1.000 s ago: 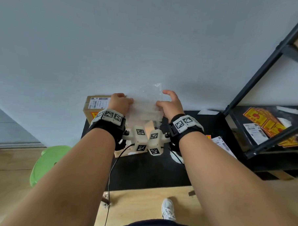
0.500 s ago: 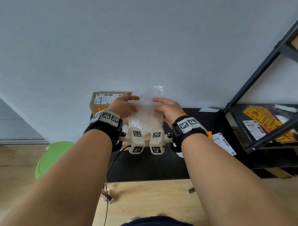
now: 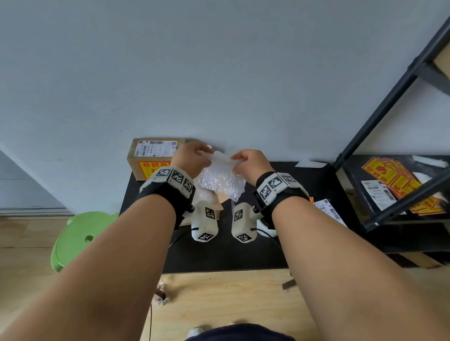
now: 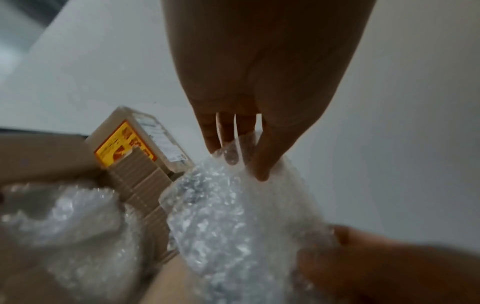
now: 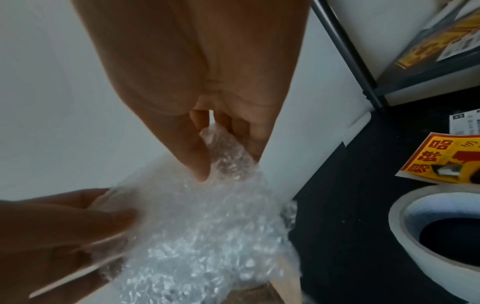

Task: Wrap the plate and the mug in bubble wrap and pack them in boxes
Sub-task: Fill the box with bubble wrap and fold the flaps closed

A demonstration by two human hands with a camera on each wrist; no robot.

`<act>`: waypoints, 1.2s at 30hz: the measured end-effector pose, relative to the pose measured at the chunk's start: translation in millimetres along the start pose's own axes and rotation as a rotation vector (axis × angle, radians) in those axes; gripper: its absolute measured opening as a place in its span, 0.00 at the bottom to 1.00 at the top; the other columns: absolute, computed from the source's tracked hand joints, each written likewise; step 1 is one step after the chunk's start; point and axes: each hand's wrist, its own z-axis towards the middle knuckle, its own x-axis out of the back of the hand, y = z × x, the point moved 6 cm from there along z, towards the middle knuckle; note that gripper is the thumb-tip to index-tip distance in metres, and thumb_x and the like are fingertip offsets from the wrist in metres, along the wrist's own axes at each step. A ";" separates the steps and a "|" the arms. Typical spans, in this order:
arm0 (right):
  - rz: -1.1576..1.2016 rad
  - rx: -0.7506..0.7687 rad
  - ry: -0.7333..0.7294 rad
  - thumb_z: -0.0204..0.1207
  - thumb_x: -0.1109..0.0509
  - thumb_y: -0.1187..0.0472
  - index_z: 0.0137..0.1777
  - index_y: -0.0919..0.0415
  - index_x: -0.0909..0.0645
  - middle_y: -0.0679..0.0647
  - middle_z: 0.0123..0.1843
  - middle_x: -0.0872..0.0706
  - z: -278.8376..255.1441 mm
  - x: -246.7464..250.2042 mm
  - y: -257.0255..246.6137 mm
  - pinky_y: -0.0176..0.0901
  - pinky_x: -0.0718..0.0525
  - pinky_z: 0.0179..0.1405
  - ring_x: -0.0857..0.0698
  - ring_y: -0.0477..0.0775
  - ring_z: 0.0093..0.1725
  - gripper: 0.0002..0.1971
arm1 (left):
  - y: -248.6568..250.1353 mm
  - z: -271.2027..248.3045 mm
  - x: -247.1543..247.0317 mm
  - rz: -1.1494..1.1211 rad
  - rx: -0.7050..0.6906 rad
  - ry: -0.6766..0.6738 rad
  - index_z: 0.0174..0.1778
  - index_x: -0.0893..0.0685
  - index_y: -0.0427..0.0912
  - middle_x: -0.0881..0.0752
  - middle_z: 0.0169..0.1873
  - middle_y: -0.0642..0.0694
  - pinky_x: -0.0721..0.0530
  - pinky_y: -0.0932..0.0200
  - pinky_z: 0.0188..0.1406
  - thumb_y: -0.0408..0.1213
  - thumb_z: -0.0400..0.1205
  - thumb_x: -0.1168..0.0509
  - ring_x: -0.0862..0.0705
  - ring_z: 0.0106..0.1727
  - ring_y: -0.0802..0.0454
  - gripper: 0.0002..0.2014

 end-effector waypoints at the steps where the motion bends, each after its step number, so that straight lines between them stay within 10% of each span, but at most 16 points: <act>1: 0.007 0.001 -0.014 0.75 0.32 0.74 0.63 0.61 0.16 0.49 0.51 0.20 0.5 0.7 0.6 0.37 0.26 0.50 0.21 0.49 0.52 0.18 | -0.5 0.7 -0.3 -0.062 0.023 -0.012 0.55 0.15 0.43 0.15 0.46 0.48 0.20 0.68 0.38 0.26 0.78 0.33 0.18 0.42 0.56 0.12; 9: 0.174 -0.009 -0.063 0.75 0.30 0.71 0.74 0.54 0.24 0.52 0.72 0.23 4.3 1.9 4.4 0.37 0.28 0.57 0.24 0.52 0.69 0.27 | -9.7 10.9 -12.8 -0.380 0.244 -0.178 0.64 0.21 0.42 0.09 0.50 0.40 0.21 0.34 0.63 0.24 0.77 0.32 0.18 0.47 0.42 0.20; 14: 0.306 -0.092 -0.117 0.73 0.34 0.71 0.80 0.48 0.32 0.53 0.80 0.32 0.6 -3.5 6.6 0.45 0.29 0.71 0.32 0.56 0.78 0.35 | -10.3 2.7 -16.4 -0.647 0.288 -0.147 0.66 0.23 0.35 0.11 0.52 0.34 0.14 0.48 0.58 0.17 0.81 0.42 0.12 0.54 0.40 0.18; 17: 0.337 -0.104 -0.098 0.69 0.35 0.72 0.77 0.44 0.30 0.55 0.77 0.29 -1.6 -4.9 6.0 0.51 0.25 0.72 0.27 0.58 0.74 0.36 | -6.3 -2.4 -17.4 -0.711 0.296 -0.163 0.65 0.24 0.33 0.12 0.46 0.36 0.09 0.55 0.39 0.15 0.82 0.47 0.10 0.42 0.46 0.19; 20: 0.387 -0.081 -0.062 0.63 0.35 0.71 0.73 0.44 0.25 0.57 0.70 0.22 1.7 -3.0 7.4 0.50 0.17 0.64 0.19 0.55 0.59 0.37 | -7.8 -0.5 -17.6 -0.660 0.319 -0.148 0.66 0.24 0.33 0.16 0.45 0.38 0.11 0.56 0.36 0.15 0.80 0.49 0.14 0.38 0.48 0.21; 26: 0.316 -0.043 -0.021 0.71 0.36 0.75 0.72 0.49 0.22 0.56 0.62 0.16 1.1 7.0 6.3 0.41 0.14 0.41 0.16 0.50 0.38 0.31 | -9.1 4.3 -12.2 -0.172 0.180 -0.128 0.64 0.19 0.47 0.19 0.56 0.45 0.17 0.47 0.64 0.22 0.75 0.33 0.18 0.57 0.47 0.23; 33: 0.092 -0.036 -0.037 0.74 0.36 0.76 0.74 0.56 0.23 0.53 0.72 0.22 4.2 0.2 6.5 0.37 0.20 0.53 0.21 0.53 0.66 0.29 | -0.2 7.9 -9.6 0.196 -0.036 0.021 0.58 0.16 0.43 0.16 0.49 0.48 0.26 0.70 0.35 0.29 0.79 0.33 0.19 0.42 0.57 0.13; 36: -0.010 -0.028 0.029 0.74 0.36 0.74 0.66 0.60 0.17 0.54 0.64 0.15 3.9 0.3 4.0 0.41 0.20 0.60 0.18 0.54 0.62 0.21 | 2.7 8.5 -15.5 0.339 -0.087 0.063 0.55 0.15 0.44 0.19 0.53 0.46 0.18 0.60 0.50 0.33 0.81 0.36 0.20 0.49 0.53 0.09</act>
